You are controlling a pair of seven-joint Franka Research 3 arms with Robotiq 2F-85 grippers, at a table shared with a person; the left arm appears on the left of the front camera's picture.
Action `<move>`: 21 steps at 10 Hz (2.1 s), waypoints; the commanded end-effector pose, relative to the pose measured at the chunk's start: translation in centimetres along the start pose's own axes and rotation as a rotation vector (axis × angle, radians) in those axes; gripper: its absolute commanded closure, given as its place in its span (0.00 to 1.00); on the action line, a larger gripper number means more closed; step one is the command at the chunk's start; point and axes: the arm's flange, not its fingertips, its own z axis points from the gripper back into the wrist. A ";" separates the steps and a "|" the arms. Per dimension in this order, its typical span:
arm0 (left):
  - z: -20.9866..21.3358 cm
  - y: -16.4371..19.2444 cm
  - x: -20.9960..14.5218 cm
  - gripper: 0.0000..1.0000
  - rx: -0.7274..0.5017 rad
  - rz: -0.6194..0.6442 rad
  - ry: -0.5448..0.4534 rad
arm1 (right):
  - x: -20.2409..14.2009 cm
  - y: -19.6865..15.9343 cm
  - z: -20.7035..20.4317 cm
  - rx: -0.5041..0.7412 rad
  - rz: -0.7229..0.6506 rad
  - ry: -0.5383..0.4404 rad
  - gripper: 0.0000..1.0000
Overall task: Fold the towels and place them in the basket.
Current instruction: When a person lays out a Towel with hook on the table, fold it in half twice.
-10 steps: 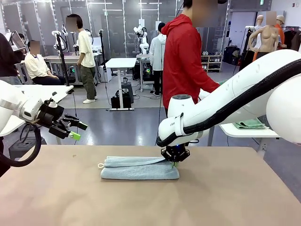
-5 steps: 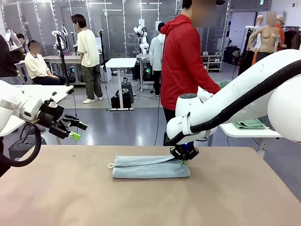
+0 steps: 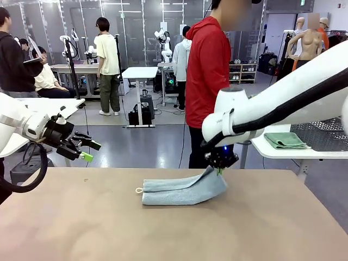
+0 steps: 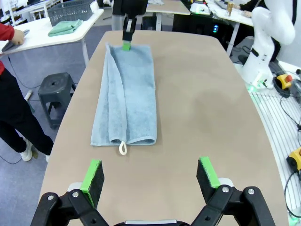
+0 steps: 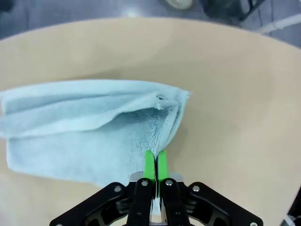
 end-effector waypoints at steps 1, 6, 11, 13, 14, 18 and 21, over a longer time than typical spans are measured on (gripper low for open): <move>0.0 0.0 0.2 0.00 -0.001 0.017 0.002 | -2.5 3.5 2.4 -0.019 0.009 0.054 1.00; 0.0 0.0 0.2 0.00 -0.001 0.017 0.002 | -4.2 15.5 0.0 -0.010 0.076 0.038 1.00; 0.0 0.0 0.2 0.00 -0.001 0.017 0.002 | -3.7 22.8 -1.6 0.118 0.044 0.108 1.00; 0.0 0.0 0.2 0.00 -0.001 0.017 0.002 | -3.5 24.5 -2.2 0.168 0.035 0.105 1.00; 0.0 0.0 0.2 0.00 -0.001 0.017 0.002 | -3.5 25.0 -2.5 0.180 0.020 0.072 1.00; 0.0 0.0 0.2 0.00 -0.001 0.017 0.002 | -3.3 25.6 -4.0 0.182 -0.057 -0.039 1.00; 0.0 0.0 0.2 0.00 -0.001 0.017 0.002 | -2.4 25.3 -5.4 0.185 -0.124 -0.080 0.77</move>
